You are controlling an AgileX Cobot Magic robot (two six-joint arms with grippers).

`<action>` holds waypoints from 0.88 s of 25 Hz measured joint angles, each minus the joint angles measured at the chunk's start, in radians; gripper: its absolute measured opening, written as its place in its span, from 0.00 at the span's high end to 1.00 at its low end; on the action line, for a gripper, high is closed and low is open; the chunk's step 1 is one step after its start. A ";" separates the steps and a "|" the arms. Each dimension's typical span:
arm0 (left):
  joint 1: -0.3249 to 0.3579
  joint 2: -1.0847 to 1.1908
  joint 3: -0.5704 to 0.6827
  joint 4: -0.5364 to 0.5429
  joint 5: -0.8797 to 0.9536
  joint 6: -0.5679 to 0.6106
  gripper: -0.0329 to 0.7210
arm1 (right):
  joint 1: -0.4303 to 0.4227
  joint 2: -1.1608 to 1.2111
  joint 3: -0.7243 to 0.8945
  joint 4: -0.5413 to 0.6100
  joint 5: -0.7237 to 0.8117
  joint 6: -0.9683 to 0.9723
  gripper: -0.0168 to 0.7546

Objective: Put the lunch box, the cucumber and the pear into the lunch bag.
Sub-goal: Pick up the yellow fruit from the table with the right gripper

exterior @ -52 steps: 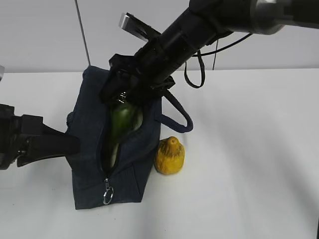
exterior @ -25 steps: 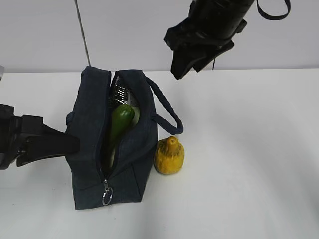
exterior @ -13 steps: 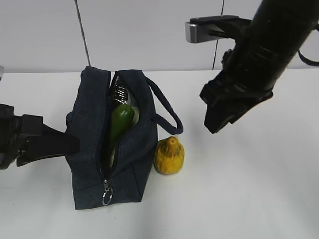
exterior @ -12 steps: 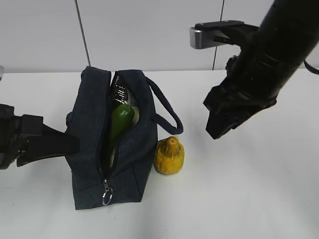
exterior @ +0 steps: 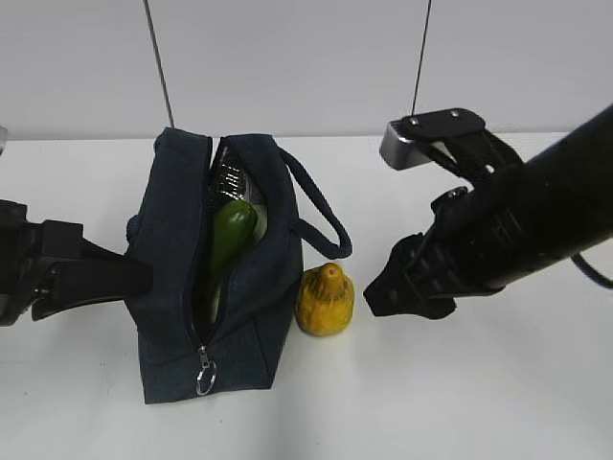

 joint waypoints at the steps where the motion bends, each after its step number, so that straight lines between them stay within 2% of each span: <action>1: 0.000 0.000 0.000 0.000 -0.001 0.000 0.98 | 0.000 0.000 0.035 0.037 -0.049 -0.041 0.50; 6: 0.000 0.000 0.000 0.000 -0.001 0.000 0.98 | 0.000 0.000 0.189 0.298 -0.333 -0.220 0.52; 8: 0.000 0.000 0.000 0.000 -0.001 0.000 0.98 | 0.000 0.000 0.222 0.385 -0.387 -0.267 0.54; 15: 0.000 0.000 0.000 -0.001 -0.001 0.000 0.98 | 0.000 -0.001 0.236 0.548 -0.397 -0.297 0.56; 19: -0.007 0.000 0.000 -0.002 -0.005 0.000 0.98 | 0.000 0.000 0.236 0.572 -0.394 -0.309 0.56; 22: -0.011 0.000 0.000 -0.002 -0.005 0.000 0.98 | 0.000 0.027 0.236 0.602 -0.351 -0.390 0.55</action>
